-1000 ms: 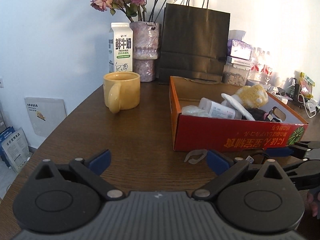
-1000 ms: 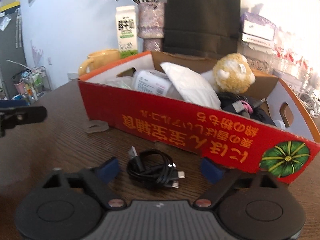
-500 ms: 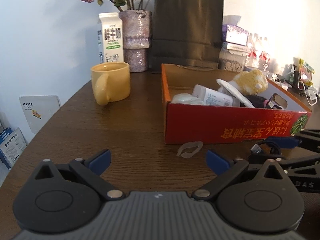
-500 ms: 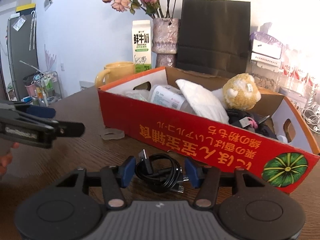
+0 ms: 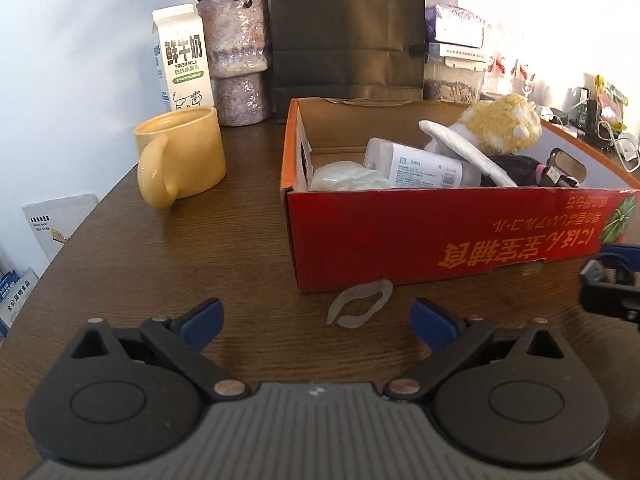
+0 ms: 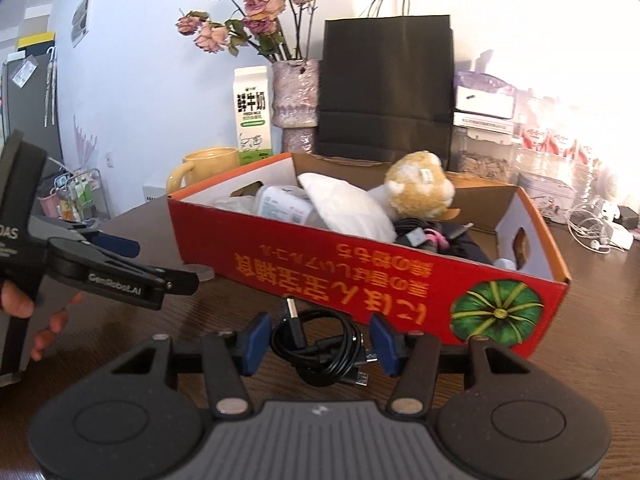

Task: Organize objects
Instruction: 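Grasp the coiled black cable with the right tool while the left tool grasps the clear plastic piece, then carry the cable and plastic piece over the box and lower them in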

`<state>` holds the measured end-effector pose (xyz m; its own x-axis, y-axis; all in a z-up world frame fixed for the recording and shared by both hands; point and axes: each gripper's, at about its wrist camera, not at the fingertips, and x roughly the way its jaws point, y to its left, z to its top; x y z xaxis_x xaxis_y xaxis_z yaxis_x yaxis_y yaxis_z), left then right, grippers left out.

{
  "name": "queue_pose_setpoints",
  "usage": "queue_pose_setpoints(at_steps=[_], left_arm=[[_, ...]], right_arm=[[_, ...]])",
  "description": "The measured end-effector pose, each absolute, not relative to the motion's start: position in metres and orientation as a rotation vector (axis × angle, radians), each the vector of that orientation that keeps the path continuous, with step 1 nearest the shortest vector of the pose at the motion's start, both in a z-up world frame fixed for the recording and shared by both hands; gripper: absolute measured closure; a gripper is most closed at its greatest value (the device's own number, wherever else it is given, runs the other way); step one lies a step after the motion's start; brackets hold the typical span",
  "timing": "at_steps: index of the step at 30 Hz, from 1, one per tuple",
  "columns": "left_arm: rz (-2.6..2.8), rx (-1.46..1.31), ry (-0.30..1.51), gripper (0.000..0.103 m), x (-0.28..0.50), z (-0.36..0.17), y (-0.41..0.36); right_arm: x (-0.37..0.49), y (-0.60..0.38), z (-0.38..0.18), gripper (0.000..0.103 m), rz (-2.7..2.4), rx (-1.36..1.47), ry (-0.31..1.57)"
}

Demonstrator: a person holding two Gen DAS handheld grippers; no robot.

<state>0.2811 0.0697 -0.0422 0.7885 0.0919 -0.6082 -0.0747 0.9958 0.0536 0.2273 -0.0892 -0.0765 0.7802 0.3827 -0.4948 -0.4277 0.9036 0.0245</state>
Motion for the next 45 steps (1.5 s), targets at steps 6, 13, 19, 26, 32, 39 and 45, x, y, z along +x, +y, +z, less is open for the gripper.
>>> queue_pose_setpoints(at_steps=[6,13,19,26,32,39,45], left_arm=[[0.073,0.014,0.661,0.025,0.288,-0.043,0.066],[0.026,0.012,0.64,0.088,0.281,-0.041,0.052],[0.038,-0.031,0.614,0.097,0.274,-0.038,0.053],[0.009,-0.049,0.555,0.097,0.253,-0.029,0.047],[-0.018,-0.073,0.481,0.097,0.229,-0.012,0.039],[-0.066,-0.069,0.372,0.097,0.216,0.021,0.022],[-0.104,-0.068,0.315,0.097,0.226,0.042,0.004]], right_arm=[[0.224,-0.097,-0.077,0.05,0.433,-0.082,0.509],[0.221,-0.096,-0.076,0.05,0.442,-0.086,0.501],[0.22,-0.096,-0.076,0.05,0.444,-0.088,0.496],[0.218,-0.096,-0.076,0.05,0.439,-0.088,0.483],[0.21,-0.101,-0.072,0.05,0.429,-0.067,0.46],[0.203,-0.104,-0.059,0.05,0.409,-0.044,0.416],[0.21,-0.105,-0.038,0.05,0.39,-0.021,0.365]])
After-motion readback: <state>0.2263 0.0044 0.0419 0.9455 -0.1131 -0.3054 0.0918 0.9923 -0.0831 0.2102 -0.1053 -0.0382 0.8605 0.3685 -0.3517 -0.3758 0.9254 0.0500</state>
